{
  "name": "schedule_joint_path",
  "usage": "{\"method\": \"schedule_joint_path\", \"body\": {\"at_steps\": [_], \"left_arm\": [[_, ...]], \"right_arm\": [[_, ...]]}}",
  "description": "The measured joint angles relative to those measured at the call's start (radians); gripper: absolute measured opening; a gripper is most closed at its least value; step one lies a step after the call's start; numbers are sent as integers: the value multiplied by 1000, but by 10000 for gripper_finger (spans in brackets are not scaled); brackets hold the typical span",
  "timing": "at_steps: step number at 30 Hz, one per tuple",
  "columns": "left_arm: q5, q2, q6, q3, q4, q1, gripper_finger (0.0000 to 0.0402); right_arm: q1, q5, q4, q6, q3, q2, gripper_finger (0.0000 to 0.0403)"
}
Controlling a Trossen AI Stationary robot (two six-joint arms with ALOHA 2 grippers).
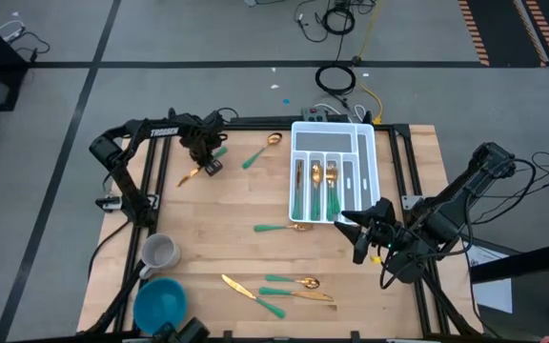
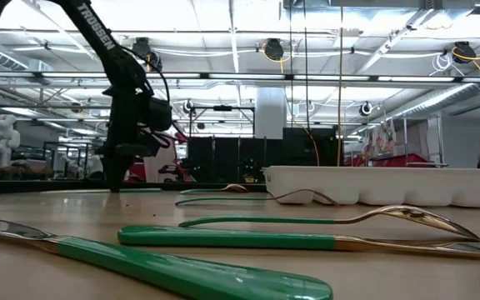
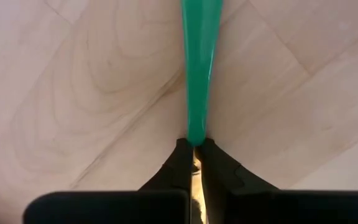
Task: Sort silverware
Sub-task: Put the top green table knife into the white cutlery tray
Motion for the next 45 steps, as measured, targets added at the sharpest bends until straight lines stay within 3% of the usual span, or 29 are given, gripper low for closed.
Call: {"method": "schedule_joint_path", "body": {"at_steps": [16, 26, 32, 36, 45], "left_arm": [[-15, -81, -51, 29, -1, -53, 2], [-78, -78, -76, 162, -15, 2, 112], [-88, -8, -40, 178, -108, 41, 172], [-151, 41, -32, 178, -111, 43, 187], [-110, 112, 30, 179, -92, 68, 190]], "right_arm": [[0, -1, -1, -25, 0, 0, 189], [0, -4, -1, -29, 0, 0, 189], [-2, -3, -2, -55, 0, 0, 189], [-8, -3, -5, -55, 0, 0, 189], [-8, 0, -18, -46, 0, -3, 189]]}}
